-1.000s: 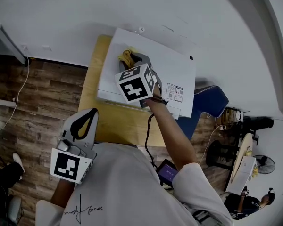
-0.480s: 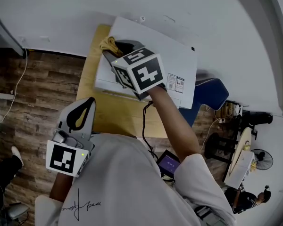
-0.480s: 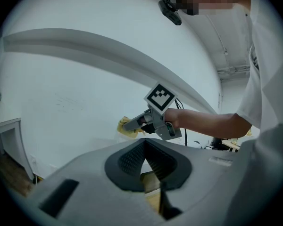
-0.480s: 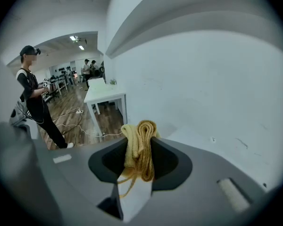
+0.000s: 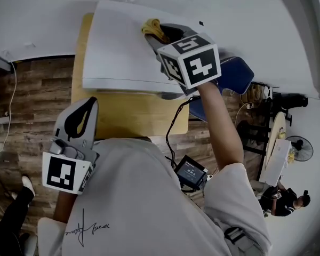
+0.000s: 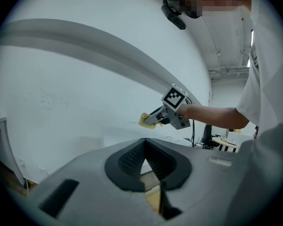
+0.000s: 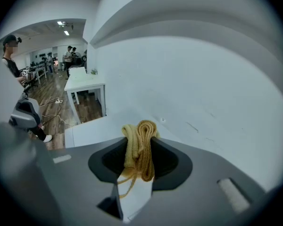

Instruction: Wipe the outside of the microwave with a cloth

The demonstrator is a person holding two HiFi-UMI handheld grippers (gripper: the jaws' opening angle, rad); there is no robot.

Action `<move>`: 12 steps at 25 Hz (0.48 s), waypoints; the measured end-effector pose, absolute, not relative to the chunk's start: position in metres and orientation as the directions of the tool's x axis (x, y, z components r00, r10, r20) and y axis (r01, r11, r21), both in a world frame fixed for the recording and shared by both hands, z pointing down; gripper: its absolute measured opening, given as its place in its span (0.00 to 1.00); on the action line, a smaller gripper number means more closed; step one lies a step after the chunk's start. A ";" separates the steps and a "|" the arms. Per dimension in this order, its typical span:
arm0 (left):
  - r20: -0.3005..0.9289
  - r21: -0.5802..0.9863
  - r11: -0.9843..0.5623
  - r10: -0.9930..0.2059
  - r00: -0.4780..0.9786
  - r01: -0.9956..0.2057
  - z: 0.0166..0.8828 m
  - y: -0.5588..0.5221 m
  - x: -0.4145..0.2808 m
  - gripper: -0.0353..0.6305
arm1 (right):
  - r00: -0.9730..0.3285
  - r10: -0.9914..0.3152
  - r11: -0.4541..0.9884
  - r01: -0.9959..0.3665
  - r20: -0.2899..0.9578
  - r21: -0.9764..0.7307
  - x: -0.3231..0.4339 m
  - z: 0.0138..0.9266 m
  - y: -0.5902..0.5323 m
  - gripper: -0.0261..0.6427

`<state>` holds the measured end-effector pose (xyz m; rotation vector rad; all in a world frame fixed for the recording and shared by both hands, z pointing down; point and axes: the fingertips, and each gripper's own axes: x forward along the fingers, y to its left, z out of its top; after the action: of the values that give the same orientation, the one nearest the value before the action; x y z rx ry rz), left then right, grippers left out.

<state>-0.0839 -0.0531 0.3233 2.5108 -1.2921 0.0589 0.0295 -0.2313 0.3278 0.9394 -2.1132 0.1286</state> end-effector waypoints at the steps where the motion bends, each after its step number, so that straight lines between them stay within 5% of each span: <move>1: 0.180 0.254 -0.553 -0.779 0.601 -0.793 0.324 -0.053 -0.080 0.04 | -0.378 -0.589 0.702 -0.677 0.714 0.220 0.046 0.330 -0.231 0.25; 12: 0.196 0.233 -0.621 -0.724 0.662 -0.748 0.324 -0.060 -0.040 0.04 | -0.158 -0.638 0.527 -0.804 0.754 0.277 0.197 0.350 -0.217 0.25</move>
<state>-0.0399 -0.0605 0.3243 2.5864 -1.1762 0.1189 0.1967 -0.2173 0.3499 1.1855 -1.8761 0.2350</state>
